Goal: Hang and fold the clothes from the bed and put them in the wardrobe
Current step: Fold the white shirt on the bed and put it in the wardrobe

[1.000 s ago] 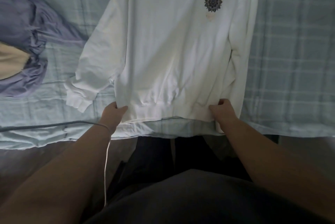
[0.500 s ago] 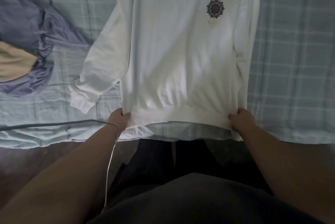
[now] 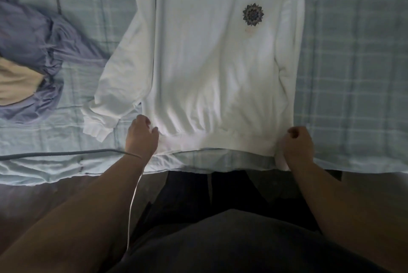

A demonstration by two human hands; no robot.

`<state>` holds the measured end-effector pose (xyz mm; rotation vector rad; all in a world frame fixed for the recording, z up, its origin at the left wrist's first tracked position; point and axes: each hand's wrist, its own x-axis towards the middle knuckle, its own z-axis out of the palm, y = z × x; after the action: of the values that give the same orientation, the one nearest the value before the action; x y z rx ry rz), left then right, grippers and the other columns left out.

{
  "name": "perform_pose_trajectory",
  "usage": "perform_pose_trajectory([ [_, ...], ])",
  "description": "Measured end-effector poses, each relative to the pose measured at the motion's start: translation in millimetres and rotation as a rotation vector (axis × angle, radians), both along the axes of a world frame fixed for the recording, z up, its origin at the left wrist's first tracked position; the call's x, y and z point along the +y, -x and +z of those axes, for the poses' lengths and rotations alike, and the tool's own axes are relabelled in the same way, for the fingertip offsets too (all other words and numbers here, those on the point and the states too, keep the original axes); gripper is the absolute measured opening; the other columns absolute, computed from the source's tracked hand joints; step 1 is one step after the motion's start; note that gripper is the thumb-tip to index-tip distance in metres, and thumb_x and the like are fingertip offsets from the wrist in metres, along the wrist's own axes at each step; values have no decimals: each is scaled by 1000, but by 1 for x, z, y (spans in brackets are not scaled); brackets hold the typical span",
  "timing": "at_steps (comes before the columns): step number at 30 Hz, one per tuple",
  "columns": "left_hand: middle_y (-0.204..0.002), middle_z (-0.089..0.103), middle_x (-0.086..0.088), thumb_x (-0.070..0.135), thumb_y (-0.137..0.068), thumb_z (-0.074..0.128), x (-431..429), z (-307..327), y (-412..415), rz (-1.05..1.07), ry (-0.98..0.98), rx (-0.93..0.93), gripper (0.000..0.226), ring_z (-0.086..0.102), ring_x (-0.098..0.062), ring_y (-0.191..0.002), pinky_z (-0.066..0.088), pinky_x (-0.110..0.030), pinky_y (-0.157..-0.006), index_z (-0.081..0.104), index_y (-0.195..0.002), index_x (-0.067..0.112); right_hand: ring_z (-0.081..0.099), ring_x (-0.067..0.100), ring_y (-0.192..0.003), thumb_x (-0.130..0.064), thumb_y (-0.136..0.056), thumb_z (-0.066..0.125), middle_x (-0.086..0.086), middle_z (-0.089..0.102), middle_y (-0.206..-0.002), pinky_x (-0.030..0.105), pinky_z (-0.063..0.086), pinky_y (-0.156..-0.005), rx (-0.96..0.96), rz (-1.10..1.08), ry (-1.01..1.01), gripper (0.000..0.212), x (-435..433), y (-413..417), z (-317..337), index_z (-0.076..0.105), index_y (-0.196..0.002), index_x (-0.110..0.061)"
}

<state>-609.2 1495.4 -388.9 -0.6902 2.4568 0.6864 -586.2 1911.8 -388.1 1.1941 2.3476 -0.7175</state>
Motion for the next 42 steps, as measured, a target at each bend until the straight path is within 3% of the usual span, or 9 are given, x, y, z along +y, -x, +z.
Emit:
perform_pose_trajectory([
  [3, -91, 57, 1, 6, -87, 57, 31, 6, 27, -193, -164, 59, 15, 55, -15, -80, 46, -32, -76, 55, -96, 18, 56, 34, -107, -11, -80, 60, 13, 58, -120, 43, 48, -90, -101, 28, -49, 40, 15, 6, -1, 56, -120, -12],
  [7, -84, 57, 11, 12, -90, 51, 83, 1, 62, -443, -333, -22, 21, 56, -3, -71, 41, -20, -57, 55, -95, 32, 55, 39, -116, -19, -82, 67, 23, 54, -130, 44, 47, -94, -283, -85, 175, 60, 16, 5, -13, 44, -136, -2],
  [13, -87, 64, 8, 19, -91, 47, 164, 2, 88, -578, -497, -110, 20, 62, -15, -75, 51, -30, -63, 59, -94, 34, 62, 33, -101, -29, -82, 65, 14, 66, -111, 38, 50, -84, -311, 88, 146, 41, 12, 8, -3, 61, -119, -12],
  [19, -97, 63, 5, 17, -93, 53, 235, 23, 89, -648, -638, -144, 12, 59, -15, -86, 41, -20, -66, 61, -99, 23, 58, 33, -104, -20, -91, 58, 12, 59, -108, 37, 43, -84, -76, -20, 72, 29, 39, 13, 42, 56, -116, -5],
  [25, -97, 65, -10, 14, -94, 57, 312, 51, 100, -520, -782, -323, 3, 65, -22, -82, 55, -37, -74, 59, -96, 16, 54, 21, -80, -22, -89, 60, 0, 54, -85, 32, 41, -67, 140, -96, 39, 14, 102, 29, 87, 51, -96, -14],
  [28, -92, 65, -6, 14, -91, 60, 357, 52, 112, -556, -743, -272, 10, 64, -23, -82, 54, -36, -75, 57, -87, 23, 49, 13, -68, -26, -86, 66, -4, 51, -76, 32, 35, -62, 179, -40, 9, 17, 160, 46, 92, 53, -91, -16],
  [31, -93, 66, -11, 13, -91, 60, 406, 43, 127, -603, -694, -199, 5, 63, -25, -83, 52, -36, -77, 59, -91, 18, 54, 21, -71, -26, -83, 71, 3, 58, -79, 32, 36, -65, 181, 15, 8, 19, 231, 65, 82, 59, -91, -15],
  [35, -92, 66, -5, 10, -88, 59, 471, 26, 155, -716, -568, -3, 9, 57, -19, -79, 40, -24, -69, 62, -96, 13, 52, 21, -72, -32, -81, 75, 8, 62, -86, 31, 33, -63, 22, 171, 9, 23, 325, 89, 53, 61, -88, -15],
  [42, -131, 54, -11, 10, -85, 57, 568, -7, 222, -1066, -225, 184, 46, 48, -33, -116, 37, -36, -100, 57, -131, 17, 57, 16, -75, -48, -74, 80, 0, 58, -90, 27, 39, -56, -195, 283, 191, 42, 413, 105, 1, 61, -98, -21],
])
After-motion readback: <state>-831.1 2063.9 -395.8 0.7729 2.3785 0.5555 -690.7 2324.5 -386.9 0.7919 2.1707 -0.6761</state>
